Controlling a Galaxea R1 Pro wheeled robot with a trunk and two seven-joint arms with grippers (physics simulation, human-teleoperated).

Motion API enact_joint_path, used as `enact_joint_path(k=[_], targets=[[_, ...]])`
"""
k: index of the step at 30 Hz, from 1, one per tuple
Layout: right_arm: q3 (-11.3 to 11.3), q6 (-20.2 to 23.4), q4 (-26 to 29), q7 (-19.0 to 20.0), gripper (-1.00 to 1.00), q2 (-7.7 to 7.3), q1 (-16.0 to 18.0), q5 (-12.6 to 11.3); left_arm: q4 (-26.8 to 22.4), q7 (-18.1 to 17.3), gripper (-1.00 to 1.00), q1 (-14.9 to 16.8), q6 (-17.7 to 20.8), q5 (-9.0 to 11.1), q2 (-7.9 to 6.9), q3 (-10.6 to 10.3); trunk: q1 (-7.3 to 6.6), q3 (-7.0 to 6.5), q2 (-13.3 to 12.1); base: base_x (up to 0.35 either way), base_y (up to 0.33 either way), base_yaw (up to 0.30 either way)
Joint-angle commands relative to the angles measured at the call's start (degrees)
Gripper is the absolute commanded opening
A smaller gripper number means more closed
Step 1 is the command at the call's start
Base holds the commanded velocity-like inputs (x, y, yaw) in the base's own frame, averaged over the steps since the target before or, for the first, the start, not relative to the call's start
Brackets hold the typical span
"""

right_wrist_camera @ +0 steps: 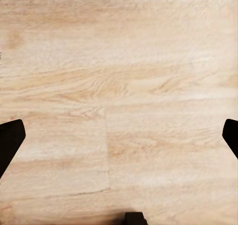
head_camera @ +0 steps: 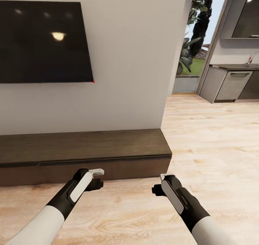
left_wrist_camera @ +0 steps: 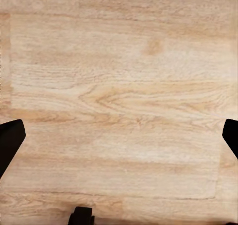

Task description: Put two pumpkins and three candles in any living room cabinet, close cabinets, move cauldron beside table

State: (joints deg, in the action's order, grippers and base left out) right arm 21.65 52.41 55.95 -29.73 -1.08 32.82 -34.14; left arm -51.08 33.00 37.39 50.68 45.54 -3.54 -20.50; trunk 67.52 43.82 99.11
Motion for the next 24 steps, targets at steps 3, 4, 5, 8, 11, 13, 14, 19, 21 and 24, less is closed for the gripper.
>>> enact_joint_path(k=[3,4,5,8,11,13,14,19,21,24], targets=[[0.22,0.08,0.07,-0.59,1.0,-0.07,0.05,-0.58,-0.07,0.58,1.0,0.05,0.03,0.57,-0.07,-0.24,-0.67,-0.49,-1.19,0.0,0.0,-0.002],[0.19,0.07,0.07,-0.59,1.0,-0.07,0.05,-0.61,-0.07,0.58,1.0,0.05,0.03,0.55,-0.07,-0.24,-0.89,-0.67,-1.59,0.0,0.0,-0.001],[0.19,0.07,0.06,-0.59,1.0,-0.07,0.05,-0.63,-0.07,0.58,1.0,0.05,0.03,0.54,-0.07,-0.24,-1.11,-0.85,-1.99,0.0,0.0,0.0],[0.18,0.04,0.09,-0.65,1.0,-0.07,0.05,-0.4,-0.07,0.58,1.0,0.05,0.03,0.52,-0.07,-0.24,-1.77,-1.39,-3.2,0.0,0.0,0.0],[0.16,-0.01,0.11,-0.67,1.0,-0.07,0.05,-0.24,-0.07,0.58,1.0,0.05,0.03,0.52,-0.07,-0.24,-2.43,-1.93,-4.4,0.0,0.0,0.0],[0.15,-0.02,0.17,-0.73,1.0,-0.07,0.05,-0.01,-0.07,0.58,1.0,0.05,0.03,0.52,-0.07,-0.27,-2.87,-2.28,-5.2,0.0,0.0,0.0],[0.15,-0.03,0.18,-0.78,1.0,-0.07,0.05,0.07,-0.07,0.58,1.0,0.05,0.03,0.52,-0.07,-0.29,-3.08,-2.46,-5.6,0.0,0.0,0.0],[0.19,-0.38,0.42,-1.0,1.0,-0.12,0.05,0.21,-0.07,0.58,1.0,0.05,0.03,0.52,-0.07,-0.31,-4.18,-3.36,-7.61,0.0,0.0,-0.003],[0.22,-0.43,0.45,-1.02,1.0,-0.09,0.05,0.21,-0.07,0.58,1.0,0.05,0.03,0.52,-0.1,-0.3,-4.62,-3.72,-8.41,0.0,0.0,-0.001],[0.23,-0.46,0.47,-0.94,1.0,-0.12,0.05,0.22,-0.07,0.58,1.0,0.05,0.03,0.48,-0.14,-0.31,-5.28,-4.26,-9.61,0.0,0.0,0.0]])
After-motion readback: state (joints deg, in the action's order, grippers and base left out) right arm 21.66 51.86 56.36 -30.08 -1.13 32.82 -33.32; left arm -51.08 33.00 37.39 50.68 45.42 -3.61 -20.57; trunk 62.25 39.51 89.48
